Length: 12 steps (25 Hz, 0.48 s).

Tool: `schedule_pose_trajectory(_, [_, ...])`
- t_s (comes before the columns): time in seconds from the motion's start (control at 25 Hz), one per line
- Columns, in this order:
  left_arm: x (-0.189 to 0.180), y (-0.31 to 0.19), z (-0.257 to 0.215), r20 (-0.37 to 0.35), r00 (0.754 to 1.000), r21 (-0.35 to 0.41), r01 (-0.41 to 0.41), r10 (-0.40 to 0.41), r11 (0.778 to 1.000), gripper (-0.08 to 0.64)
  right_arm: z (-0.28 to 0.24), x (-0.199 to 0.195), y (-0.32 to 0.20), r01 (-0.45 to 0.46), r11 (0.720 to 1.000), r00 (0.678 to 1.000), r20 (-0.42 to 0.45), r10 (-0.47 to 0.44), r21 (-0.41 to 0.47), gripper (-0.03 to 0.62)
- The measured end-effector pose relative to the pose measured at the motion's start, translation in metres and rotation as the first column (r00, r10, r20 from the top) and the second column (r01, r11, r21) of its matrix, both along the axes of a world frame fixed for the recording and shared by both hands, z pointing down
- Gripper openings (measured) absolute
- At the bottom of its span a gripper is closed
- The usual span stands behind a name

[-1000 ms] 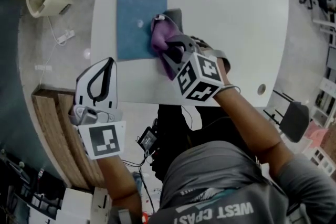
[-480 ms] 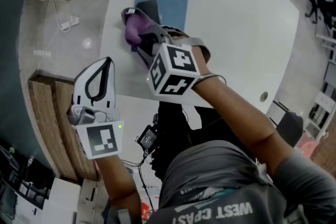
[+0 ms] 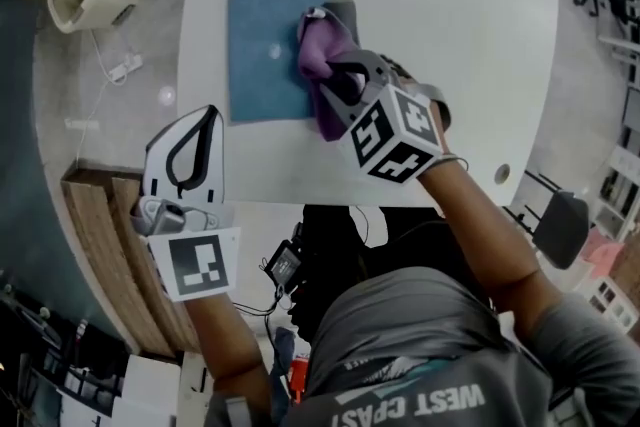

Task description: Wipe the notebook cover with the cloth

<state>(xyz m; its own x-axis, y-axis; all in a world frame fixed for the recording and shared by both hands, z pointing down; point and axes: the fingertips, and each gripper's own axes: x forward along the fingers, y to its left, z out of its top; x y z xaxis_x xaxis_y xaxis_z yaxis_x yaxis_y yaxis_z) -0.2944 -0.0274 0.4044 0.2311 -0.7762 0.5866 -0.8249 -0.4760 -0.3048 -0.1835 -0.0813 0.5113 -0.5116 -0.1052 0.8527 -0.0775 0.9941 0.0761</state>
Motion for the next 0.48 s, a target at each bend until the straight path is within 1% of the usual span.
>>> schedule_pose_trajectory(0.08, [0.008,-0.005,0.001,-0.004,1.000,-0.003,-0.013,0.013,1.000,0.000,0.000,0.008,-0.004,-0.008,1.000,1.000,-0.005,0.008,0.003,0.106])
schedule_pose_trajectory(0.2, [0.015,-0.009,0.001,-0.008,1.000,-0.003,-0.019,0.019,1.000,0.000,-0.002,-0.001,-0.001,0.026,1.000,1.000,0.000,-0.026,0.004,0.106])
schedule_pose_trajectory(0.32, [0.013,-0.006,0.000,-0.007,1.000,-0.003,-0.006,0.006,1.000,0.000,-0.002,-0.028,0.008,0.078,0.997,0.997,0.021,-0.079,0.002,0.106])
schedule_pose_trajectory(0.48, [0.003,0.006,0.003,-0.003,1.000,-0.012,0.023,-0.023,1.000,0.000,-0.001,-0.074,0.019,0.145,0.989,0.988,0.060,-0.144,0.001,0.106])
